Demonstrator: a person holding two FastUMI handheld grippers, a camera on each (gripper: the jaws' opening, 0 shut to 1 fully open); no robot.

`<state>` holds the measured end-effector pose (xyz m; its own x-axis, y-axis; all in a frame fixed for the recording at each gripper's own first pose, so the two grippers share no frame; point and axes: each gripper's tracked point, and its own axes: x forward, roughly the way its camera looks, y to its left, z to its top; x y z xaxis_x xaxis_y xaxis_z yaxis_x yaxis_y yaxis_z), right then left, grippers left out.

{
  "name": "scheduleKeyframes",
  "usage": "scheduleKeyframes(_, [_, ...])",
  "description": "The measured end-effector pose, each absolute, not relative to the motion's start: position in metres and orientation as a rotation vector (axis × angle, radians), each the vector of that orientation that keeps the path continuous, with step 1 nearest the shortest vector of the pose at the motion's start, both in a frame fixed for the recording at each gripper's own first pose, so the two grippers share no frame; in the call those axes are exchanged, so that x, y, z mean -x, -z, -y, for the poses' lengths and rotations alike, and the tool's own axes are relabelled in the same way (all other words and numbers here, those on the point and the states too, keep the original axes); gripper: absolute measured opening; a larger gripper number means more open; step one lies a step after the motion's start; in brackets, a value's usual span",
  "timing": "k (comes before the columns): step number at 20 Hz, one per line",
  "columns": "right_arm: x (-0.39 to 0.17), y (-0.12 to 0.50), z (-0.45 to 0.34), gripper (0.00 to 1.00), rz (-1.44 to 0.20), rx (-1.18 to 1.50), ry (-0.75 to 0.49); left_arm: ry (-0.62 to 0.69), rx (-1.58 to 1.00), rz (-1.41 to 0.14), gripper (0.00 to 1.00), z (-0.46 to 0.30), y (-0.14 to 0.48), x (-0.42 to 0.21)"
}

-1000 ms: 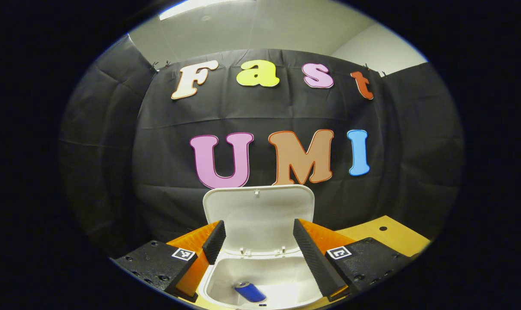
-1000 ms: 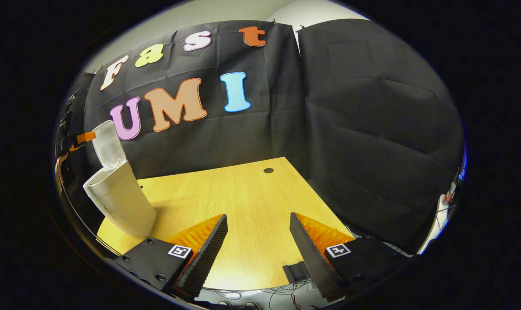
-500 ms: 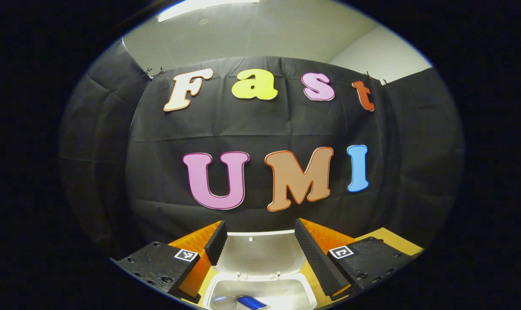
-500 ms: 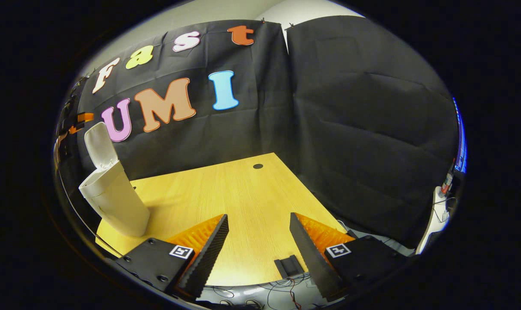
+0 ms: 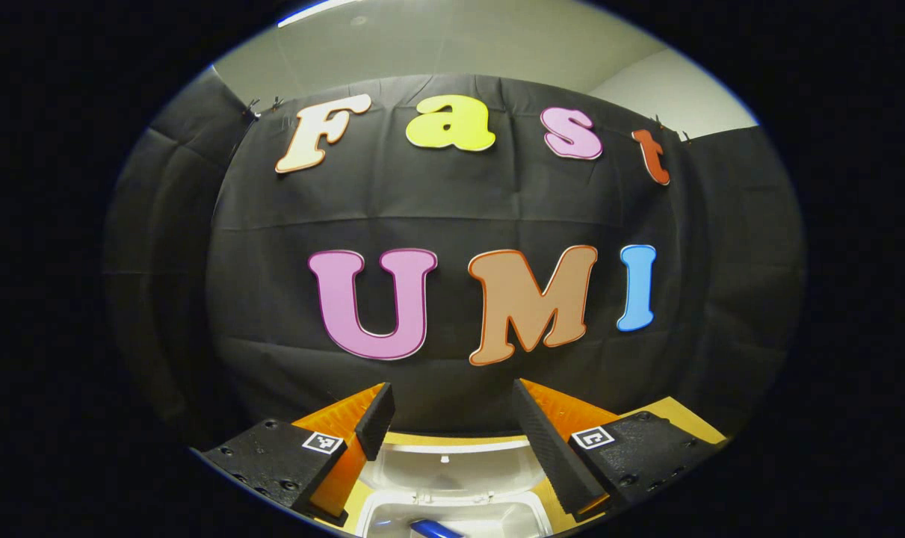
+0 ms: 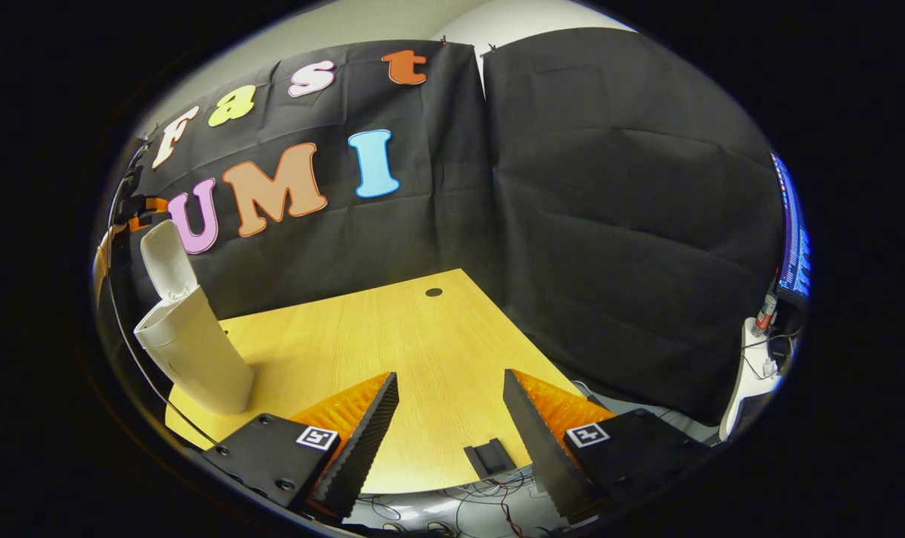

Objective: Press the lid of the desktop garbage bin to open it, pick up the crumpled paper on the desktop and throw it into the bin, then pick up the pop can on the desktop and drop it into the bin, and finally close the garbage bin lid.

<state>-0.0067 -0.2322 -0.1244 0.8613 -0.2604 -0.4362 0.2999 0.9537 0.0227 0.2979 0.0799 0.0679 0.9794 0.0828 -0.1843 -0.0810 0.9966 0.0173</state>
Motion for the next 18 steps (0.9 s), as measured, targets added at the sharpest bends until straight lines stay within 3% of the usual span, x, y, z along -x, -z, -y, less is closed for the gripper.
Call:
scheduleKeyframes(1, [0.008,0.126,0.233,0.95,-0.448,-0.094,0.3,-0.08,0.013,-0.217,0.99,-0.079,-0.056,-0.295])
scheduleKeyframes(2, [0.01,0.127,0.234,0.95,-0.45,-0.099,0.303,-0.087,-0.004,-0.22,0.95,-0.079,-0.054,-0.29])
scheduleKeyframes(3, [0.012,0.128,0.234,0.95,-0.453,-0.104,0.306,-0.083,-0.025,-0.167,1.0,-0.08,-0.065,-0.287])
scheduleKeyframes(4, [0.013,0.129,0.233,0.95,-0.455,-0.109,0.308,-0.076,-0.024,-0.162,1.0,-0.076,-0.065,-0.283])
scheduleKeyframes(5, [0.013,0.128,0.232,0.95,-0.455,-0.111,0.308,-0.079,-0.031,-0.156,0.93,-0.077,-0.065,-0.279])
scheduleKeyframes(18, [-0.003,0.111,0.219,0.95,-0.439,-0.042,0.268,-0.075,-0.057,-0.042,0.97,-0.066,-0.029,-0.183])
